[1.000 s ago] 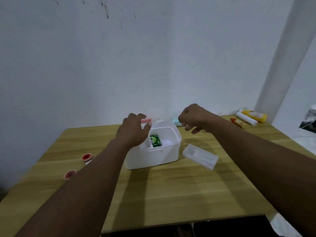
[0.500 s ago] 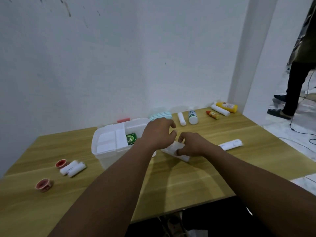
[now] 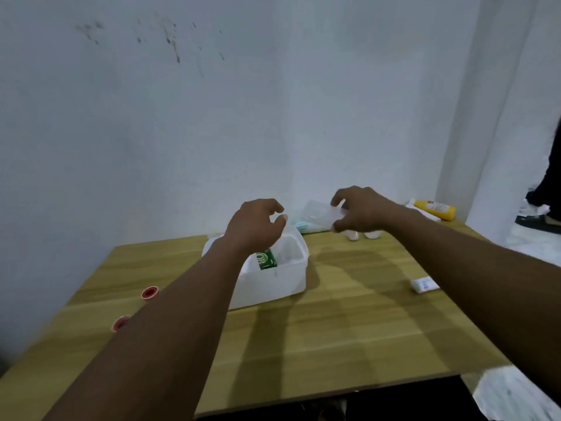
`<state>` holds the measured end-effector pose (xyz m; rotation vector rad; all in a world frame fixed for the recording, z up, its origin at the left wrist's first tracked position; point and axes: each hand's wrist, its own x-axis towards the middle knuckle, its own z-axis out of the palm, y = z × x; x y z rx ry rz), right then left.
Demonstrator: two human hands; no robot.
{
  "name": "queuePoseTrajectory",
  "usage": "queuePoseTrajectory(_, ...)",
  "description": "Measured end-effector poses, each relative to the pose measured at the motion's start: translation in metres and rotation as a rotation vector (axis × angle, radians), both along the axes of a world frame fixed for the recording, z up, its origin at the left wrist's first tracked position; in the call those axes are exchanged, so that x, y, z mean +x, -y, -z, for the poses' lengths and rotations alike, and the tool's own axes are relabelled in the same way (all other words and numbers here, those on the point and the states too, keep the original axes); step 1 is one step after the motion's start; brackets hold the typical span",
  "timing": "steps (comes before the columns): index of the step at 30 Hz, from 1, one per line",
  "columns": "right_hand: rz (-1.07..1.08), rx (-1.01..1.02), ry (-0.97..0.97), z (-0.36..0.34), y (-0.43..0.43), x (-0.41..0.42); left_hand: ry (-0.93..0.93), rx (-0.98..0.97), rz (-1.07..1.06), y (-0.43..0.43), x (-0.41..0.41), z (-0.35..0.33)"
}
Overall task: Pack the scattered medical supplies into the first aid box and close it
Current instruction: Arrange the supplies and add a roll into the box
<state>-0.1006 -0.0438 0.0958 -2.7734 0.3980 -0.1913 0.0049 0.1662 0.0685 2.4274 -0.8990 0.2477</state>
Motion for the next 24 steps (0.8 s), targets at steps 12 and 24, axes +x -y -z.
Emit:
queuePoseTrajectory(12, -0.248, -0.367, -0.208, 0.024, -0.097, 0.073, -0.137, -0.096, -0.255, -0.084, 0.038, 0.046)
queuePoseTrajectory(24, -0.15, 0.034, -0.043, 0.056, -0.098, 0.074, -0.175, -0.133, -0.289, -0.086, 0.034, 0.067)
